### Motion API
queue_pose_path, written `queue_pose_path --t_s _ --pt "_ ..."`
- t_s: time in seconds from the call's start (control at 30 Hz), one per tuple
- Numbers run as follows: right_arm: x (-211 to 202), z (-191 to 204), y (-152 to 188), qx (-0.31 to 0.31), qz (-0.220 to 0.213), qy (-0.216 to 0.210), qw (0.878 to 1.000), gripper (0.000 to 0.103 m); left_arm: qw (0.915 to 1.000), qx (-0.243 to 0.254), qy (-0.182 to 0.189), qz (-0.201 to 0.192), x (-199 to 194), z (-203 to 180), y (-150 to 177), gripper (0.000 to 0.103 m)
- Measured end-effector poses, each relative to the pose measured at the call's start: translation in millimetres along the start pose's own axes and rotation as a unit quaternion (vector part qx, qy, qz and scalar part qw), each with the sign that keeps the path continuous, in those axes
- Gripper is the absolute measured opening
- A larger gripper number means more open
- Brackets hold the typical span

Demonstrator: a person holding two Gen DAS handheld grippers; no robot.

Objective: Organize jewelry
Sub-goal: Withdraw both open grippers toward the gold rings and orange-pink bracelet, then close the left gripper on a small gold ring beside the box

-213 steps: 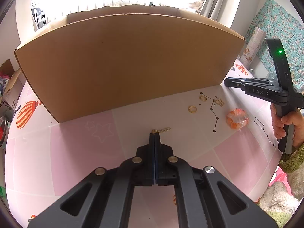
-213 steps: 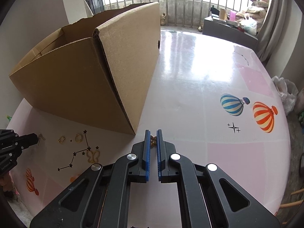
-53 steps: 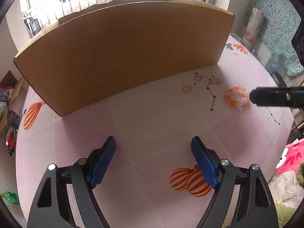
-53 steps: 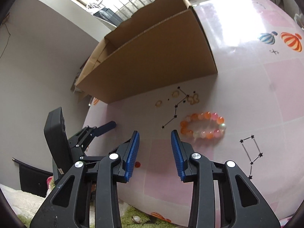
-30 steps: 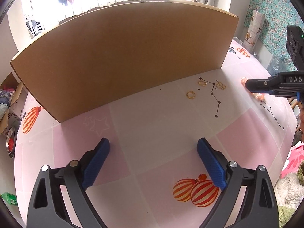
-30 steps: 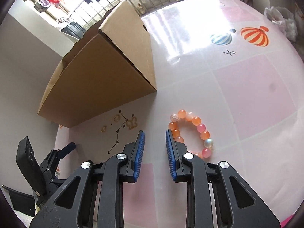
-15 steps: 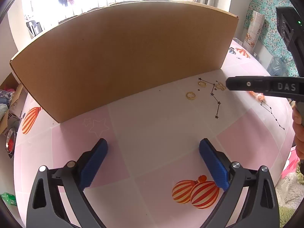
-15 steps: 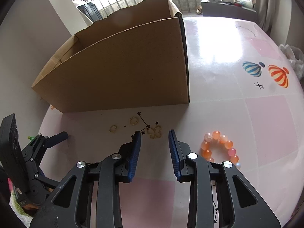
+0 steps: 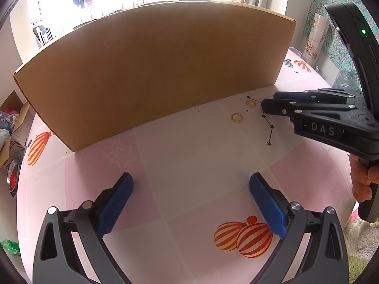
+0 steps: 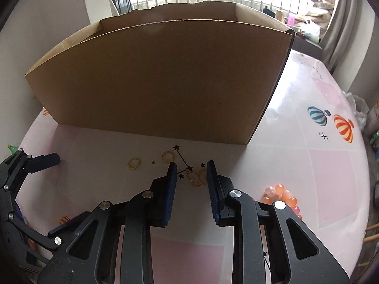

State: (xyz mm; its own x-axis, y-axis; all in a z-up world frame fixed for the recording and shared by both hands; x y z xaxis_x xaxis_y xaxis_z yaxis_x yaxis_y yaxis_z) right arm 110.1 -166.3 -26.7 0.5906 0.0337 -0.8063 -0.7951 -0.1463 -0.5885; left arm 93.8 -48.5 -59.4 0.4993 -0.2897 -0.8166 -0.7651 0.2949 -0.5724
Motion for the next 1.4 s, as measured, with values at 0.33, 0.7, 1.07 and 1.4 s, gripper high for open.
queue_pose_path --t_s 0.33,0.7,1.07,1.4 --pt "-1.8 -16.5 3.4 0.038 0.007 -0.034 0.999 0.015 0.9999 -0.002 -0.010 -0.005 -2.7 0.2 -2.3 0.096" --pt "1.0 -38.1 0.6 0.059 0.013 -0.054 0.997 0.015 0.9969 0.004 0.054 -0.056 -5.2 -18.9 -32.9 0.089" --pt "-3.9 -46.1 2.2 0.075 0.008 -0.069 0.995 0.015 0.9937 0.033 0.100 -0.040 15.9 -37.0 -53.9 0.041" --pt "-8.2 -54.3 22.0 0.079 -0.001 -0.085 0.993 0.015 0.9940 0.034 0.100 -0.026 25.6 -39.2 -52.3 0.013"
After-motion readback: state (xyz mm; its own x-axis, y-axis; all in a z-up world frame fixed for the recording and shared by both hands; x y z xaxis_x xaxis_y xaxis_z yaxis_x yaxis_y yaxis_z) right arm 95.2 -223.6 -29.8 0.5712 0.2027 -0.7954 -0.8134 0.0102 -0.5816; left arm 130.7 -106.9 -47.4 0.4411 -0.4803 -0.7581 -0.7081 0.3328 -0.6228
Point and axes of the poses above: each gripper's, at about its wrist camera, not at the fingertips, and x roughly the way its jaws point, z to its left, y to its underside, the point moved 3 cm from there along x, roughly the way its jaws point, and after that the axes turned 6 degrees about y, right-handed, at the moved point
